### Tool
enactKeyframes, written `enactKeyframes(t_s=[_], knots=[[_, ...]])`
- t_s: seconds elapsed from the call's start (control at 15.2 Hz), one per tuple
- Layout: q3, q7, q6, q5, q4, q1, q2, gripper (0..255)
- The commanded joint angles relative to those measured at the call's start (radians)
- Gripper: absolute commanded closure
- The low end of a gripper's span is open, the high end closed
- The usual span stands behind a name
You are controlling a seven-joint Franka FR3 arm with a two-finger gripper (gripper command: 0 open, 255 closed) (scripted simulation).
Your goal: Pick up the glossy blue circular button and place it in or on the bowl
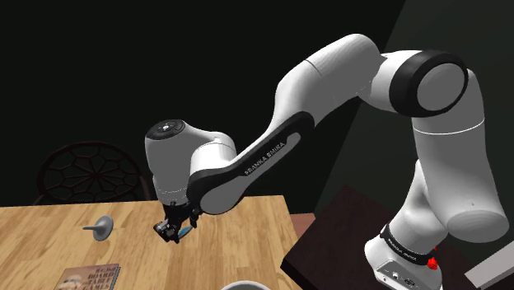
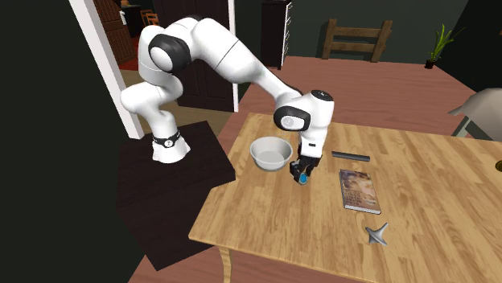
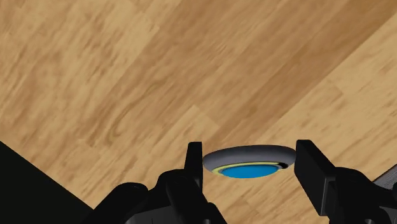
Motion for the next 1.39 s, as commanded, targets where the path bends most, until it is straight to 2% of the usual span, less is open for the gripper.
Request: enactKeyframes(t_s=[0.0,0.66,1.32], knots=[[0.003,-0.004,-0.012,0.005,0.003,-0.003,-0.009,255],[0.076,0.163,0.127,0.037,-0.34,0.055,-0.214,255],[0.173,0.349,0.213,0.088,-0.563,0.156,-0.356,255]])
